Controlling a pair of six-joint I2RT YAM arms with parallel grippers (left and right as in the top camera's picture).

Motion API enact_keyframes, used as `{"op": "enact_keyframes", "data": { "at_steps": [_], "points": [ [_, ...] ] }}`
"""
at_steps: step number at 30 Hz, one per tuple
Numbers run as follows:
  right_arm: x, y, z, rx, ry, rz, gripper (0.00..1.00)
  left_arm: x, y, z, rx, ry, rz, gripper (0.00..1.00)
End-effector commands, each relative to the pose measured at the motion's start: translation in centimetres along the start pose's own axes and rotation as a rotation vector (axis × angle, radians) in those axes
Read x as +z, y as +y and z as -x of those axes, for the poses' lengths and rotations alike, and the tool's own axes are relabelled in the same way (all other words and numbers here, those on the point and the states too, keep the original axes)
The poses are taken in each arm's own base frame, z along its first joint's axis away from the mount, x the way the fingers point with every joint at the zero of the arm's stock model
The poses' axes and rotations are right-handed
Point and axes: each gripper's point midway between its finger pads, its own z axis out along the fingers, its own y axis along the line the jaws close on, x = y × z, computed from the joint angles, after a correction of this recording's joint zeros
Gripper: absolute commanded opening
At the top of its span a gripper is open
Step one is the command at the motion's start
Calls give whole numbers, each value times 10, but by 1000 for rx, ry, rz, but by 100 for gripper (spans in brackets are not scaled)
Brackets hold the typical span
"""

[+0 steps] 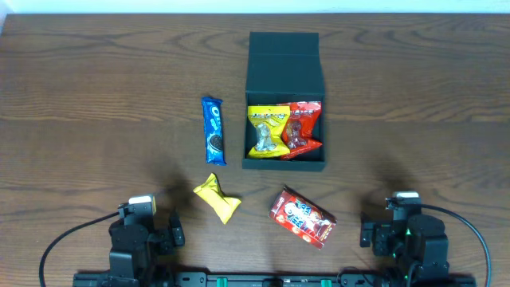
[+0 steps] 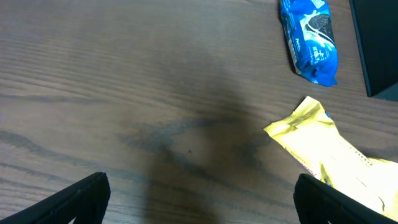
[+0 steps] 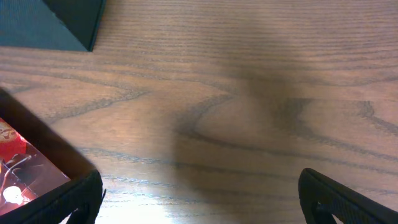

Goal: Pack container

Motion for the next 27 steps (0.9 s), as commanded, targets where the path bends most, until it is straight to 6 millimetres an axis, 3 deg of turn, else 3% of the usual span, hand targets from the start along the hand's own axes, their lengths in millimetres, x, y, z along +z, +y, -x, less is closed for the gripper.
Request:
{"op": "enact_keyframes", "data": {
  "at_steps": [1, 6, 10, 14, 19, 22, 27],
  "points": [
    [1, 0, -1, -5, 0, 1, 99, 8, -4, -10, 16, 31, -24, 95],
    [1, 0, -1, -5, 0, 1, 99, 4, -7, 6, 16, 33, -24, 95],
    [1, 0, -1, -5, 0, 1, 99, -4, -16, 35, -10, 55, -45, 95],
    [1, 0, -1, -5, 0, 1, 99, -14, -36, 66, -11, 108, -128, 95],
    [1, 0, -1, -5, 0, 1, 99, -26, -77, 110, -41, 180, -309, 95],
    [1, 0, -1, -5, 0, 1, 99, -32, -92, 109, -83, 320, -373, 95],
    [1, 0, -1, -5, 0, 1, 99, -17, -99, 121, -72, 376, -364, 95]
  ]
}}
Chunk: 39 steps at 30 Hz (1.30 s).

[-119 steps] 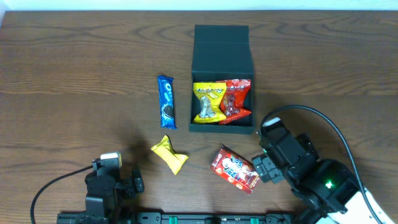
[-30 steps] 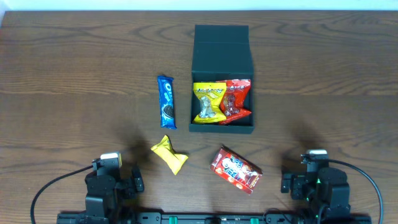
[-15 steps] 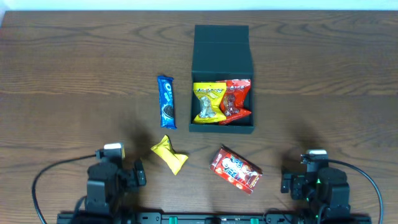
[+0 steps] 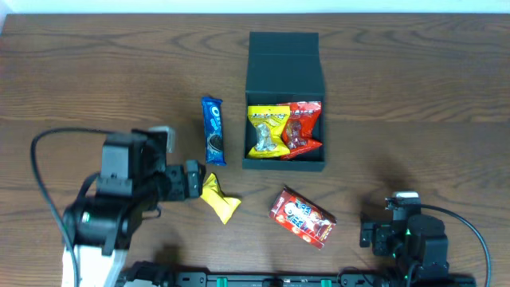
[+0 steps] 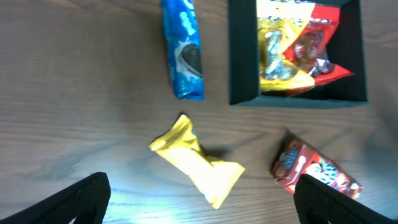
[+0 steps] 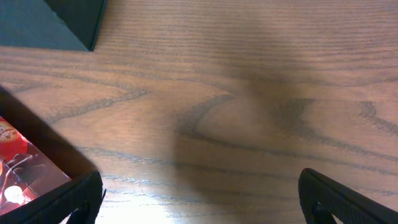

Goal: Pack container
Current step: 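Reach the left gripper to the blue Oreo pack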

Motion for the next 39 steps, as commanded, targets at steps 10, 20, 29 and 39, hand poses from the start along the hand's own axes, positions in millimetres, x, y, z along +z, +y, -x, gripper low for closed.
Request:
{"op": "enact_keyframes", "data": {
  "at_steps": [10, 20, 29, 39],
  "points": [
    [0, -1, -1, -5, 0, -4, 99, 54, -6, 7, -3, 189, 99, 95],
    [0, -1, -1, -5, 0, -4, 99, 106, 1, 44, -70, 237, 196, 96],
    [0, -1, -1, -5, 0, -4, 99, 155, 9, 55, -43, 293, 231, 95],
    [0, -1, -1, -5, 0, -4, 99, 198, 31, 46, -39, 337, 304, 95]
  ]
}}
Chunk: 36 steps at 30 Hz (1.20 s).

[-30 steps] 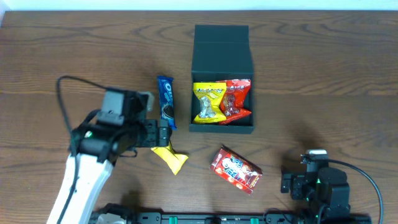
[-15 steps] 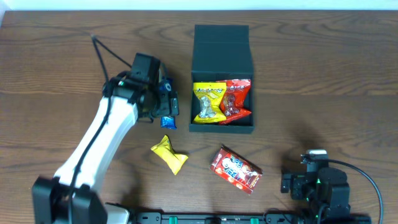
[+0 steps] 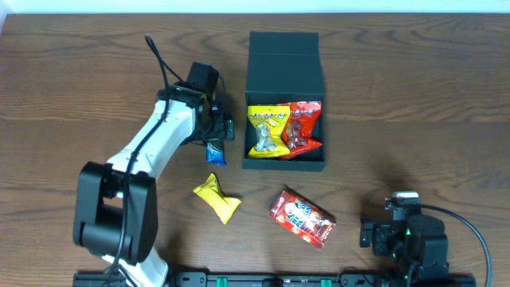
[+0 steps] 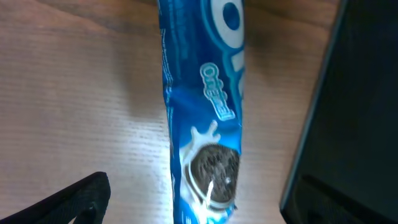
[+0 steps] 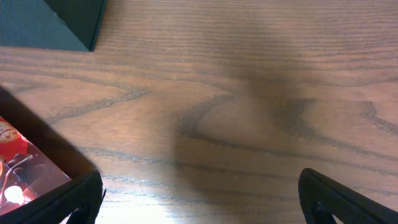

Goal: Pack container
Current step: 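Reach the left gripper to the blue Oreo pack, then grasp the blue Oreo pack with the left gripper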

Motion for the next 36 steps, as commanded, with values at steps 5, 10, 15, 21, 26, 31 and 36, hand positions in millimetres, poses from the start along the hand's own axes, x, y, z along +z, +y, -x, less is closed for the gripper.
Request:
{"op": "enact_keyframes", "data": {
  "at_steps": [5, 10, 15, 21, 26, 31, 36],
  "points": [
    [0, -1, -1, -5, 0, -4, 99, 20, 5, 8, 10, 0, 50, 95],
    [0, -1, -1, -5, 0, -3, 99, 29, 7, 11, -5, -3, 65, 95],
    [0, -1, -1, -5, 0, -3, 99, 33, 4, 16, -9, -22, 69, 95],
    [0, -1, -1, -5, 0, -4, 99, 47, 5, 11, -8, 6, 79, 95],
    [0, -1, -1, -5, 0, -4, 99, 52, 2, 7, 4, 19, 85, 95],
    [0, -1, -1, -5, 0, -3, 99, 52, 3, 8, 1, 15, 97, 99],
    [0, -1, -1, -5, 0, -3, 99, 52, 4, 9, -1, 11, 105, 89]
  ]
}}
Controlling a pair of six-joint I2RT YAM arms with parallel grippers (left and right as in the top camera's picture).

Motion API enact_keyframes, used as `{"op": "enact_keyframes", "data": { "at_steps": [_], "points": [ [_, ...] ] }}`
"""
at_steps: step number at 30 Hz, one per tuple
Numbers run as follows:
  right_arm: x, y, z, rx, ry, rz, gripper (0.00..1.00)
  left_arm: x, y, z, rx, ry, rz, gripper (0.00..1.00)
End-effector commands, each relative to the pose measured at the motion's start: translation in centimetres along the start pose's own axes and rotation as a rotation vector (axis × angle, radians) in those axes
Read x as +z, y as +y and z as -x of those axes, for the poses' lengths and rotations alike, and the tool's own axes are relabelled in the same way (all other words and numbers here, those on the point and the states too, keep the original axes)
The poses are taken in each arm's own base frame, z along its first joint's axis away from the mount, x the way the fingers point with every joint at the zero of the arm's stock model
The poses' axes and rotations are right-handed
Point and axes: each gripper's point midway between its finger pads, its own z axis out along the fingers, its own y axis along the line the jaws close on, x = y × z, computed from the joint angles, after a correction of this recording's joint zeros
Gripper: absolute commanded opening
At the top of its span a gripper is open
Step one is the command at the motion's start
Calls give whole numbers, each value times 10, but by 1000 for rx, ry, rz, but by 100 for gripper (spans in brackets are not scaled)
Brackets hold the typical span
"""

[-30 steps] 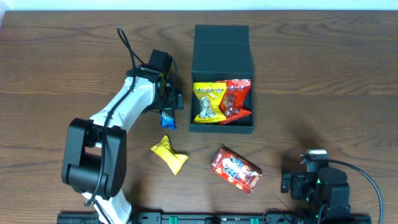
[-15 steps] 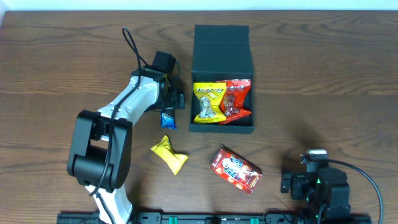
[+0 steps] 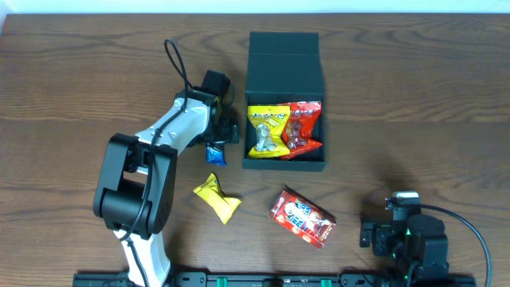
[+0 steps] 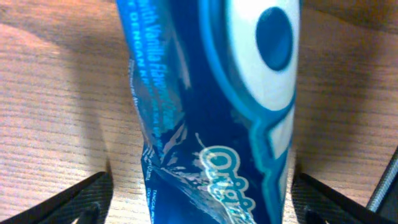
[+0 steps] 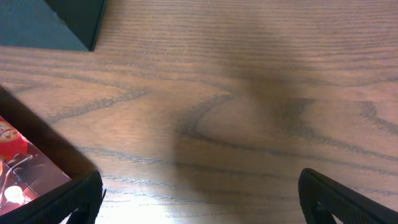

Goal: Pack container
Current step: 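Grasp the blue Oreo pack with the left gripper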

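The blue Oreo packet [image 4: 211, 112] lies on the table just left of the black box [image 3: 284, 163]; only its lower end [image 3: 215, 154] shows in the overhead view. My left gripper [image 3: 217, 127] is low over it, open, its fingers [image 4: 68, 202] standing either side of the packet. The box holds a yellow packet [image 3: 267, 130] and a red packet [image 3: 303, 127]. A yellow wrapped snack [image 3: 217, 198] and a red snack packet [image 3: 302, 217] lie on the table in front of the box. My right gripper [image 5: 199, 199] rests open at the near right edge.
The box's lid [image 3: 284, 60] stands open behind it. The right arm's base [image 3: 406, 235] sits at the table's near right. Wood table [image 3: 414, 104] stretches to the right of the box.
My left gripper has come lower onto the Oreo packet, which now fills its view between the open fingers. The right arm has not moved.
Both arms first rested at the near edge. Then my left arm was raised over the yellow snack and Oreo packet. After that it stood above the Oreo packet beside the box, and now sits low around it, open.
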Motion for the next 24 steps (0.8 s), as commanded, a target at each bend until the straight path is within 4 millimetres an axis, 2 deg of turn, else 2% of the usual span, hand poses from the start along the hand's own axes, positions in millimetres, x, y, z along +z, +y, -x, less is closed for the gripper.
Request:
{"op": "enact_keyframes", "data": {
  "at_steps": [1, 7, 12, 24],
  "points": [
    [0, -1, -1, -5, 0, -4, 99, -3, 1, 7, -3, -21, 19, 89],
    [0, -1, -1, -5, 0, -4, 99, -3, 0, 10, -3, -31, 15, 82],
    [0, -1, -1, -5, 0, -4, 99, -3, 0, 11, -3, -37, 13, 80],
    [0, -1, -1, -5, 0, -4, 99, -3, -1, 13, -4, -45, 9, 66]
  ]
}}
